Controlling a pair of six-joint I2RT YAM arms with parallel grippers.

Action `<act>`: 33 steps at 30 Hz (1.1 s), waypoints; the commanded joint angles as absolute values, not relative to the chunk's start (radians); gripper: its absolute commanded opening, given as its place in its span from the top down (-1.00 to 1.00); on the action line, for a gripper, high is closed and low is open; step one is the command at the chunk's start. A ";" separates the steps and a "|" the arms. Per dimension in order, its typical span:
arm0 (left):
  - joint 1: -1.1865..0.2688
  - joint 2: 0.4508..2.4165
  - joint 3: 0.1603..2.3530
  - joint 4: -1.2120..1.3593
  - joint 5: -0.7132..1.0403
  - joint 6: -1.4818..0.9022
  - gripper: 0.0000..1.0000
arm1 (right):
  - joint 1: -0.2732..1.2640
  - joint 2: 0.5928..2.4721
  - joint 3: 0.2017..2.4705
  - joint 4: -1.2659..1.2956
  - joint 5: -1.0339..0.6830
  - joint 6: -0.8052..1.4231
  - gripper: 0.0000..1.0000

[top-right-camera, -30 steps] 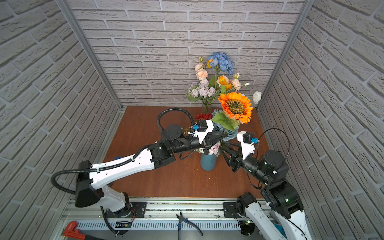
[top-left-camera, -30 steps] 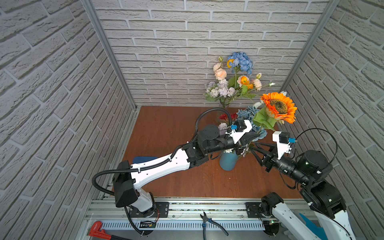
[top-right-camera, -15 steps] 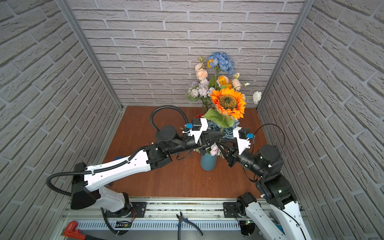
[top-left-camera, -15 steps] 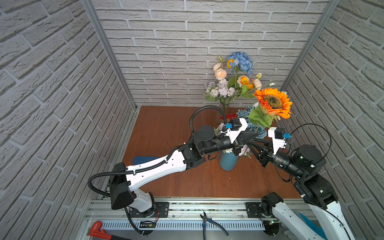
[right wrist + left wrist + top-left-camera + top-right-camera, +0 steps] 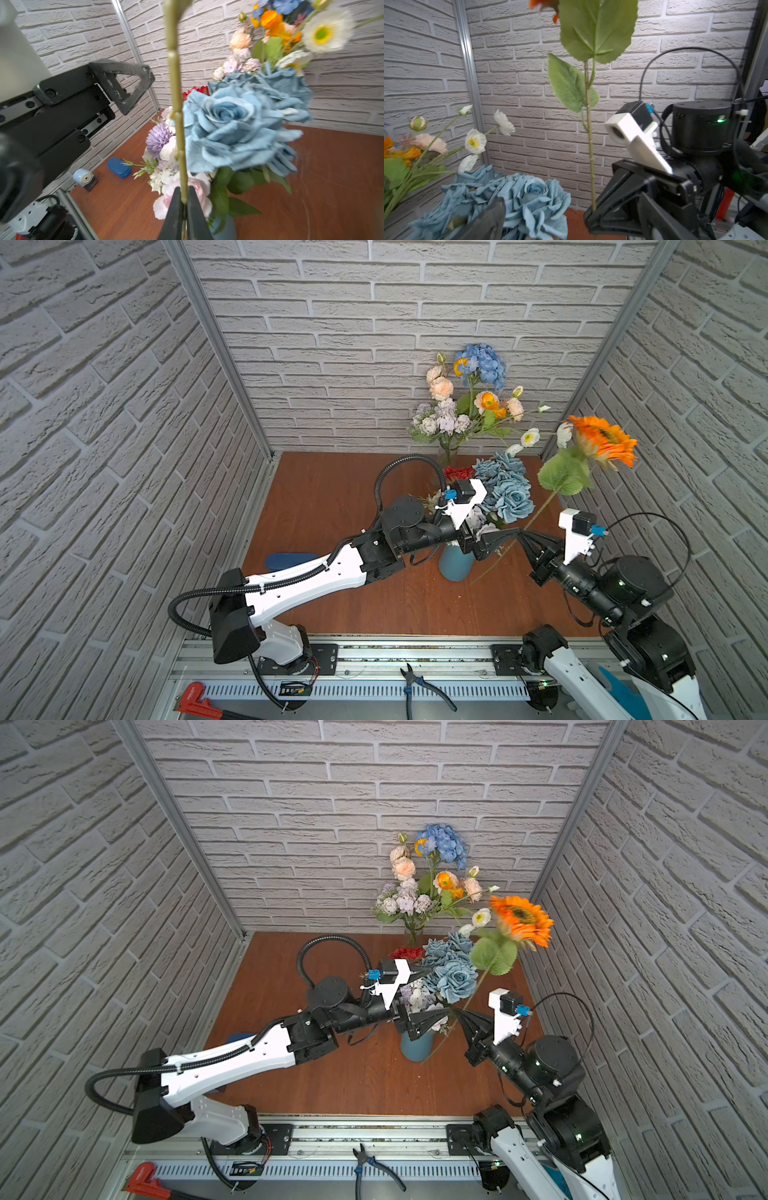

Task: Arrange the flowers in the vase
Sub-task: 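Carry the gerbera away from the vase with the right gripper while the left opens, then swing the orange gerbera back over the teal vase with the right gripper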

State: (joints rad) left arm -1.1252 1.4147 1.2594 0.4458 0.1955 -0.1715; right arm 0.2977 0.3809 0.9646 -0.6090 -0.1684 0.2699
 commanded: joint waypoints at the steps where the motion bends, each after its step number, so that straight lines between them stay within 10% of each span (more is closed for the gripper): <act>1: -1.083 1.352 1.210 0.454 0.090 -0.158 -0.96 | 0.296 0.344 0.953 -0.677 0.058 0.302 0.89; 14: -0.883 1.298 1.080 0.457 0.020 -0.336 -0.97 | 0.296 0.351 0.886 -0.455 0.373 0.280 0.89; 33: -0.843 1.332 1.039 0.478 0.076 -0.435 -0.97 | 0.296 0.409 0.855 -0.155 0.186 0.371 0.89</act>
State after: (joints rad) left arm -0.8516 1.3304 1.0512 0.4221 0.0616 -0.4164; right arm 0.2977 0.3748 0.8680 -0.2523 0.2470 0.3309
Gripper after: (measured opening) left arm 0.983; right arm 0.075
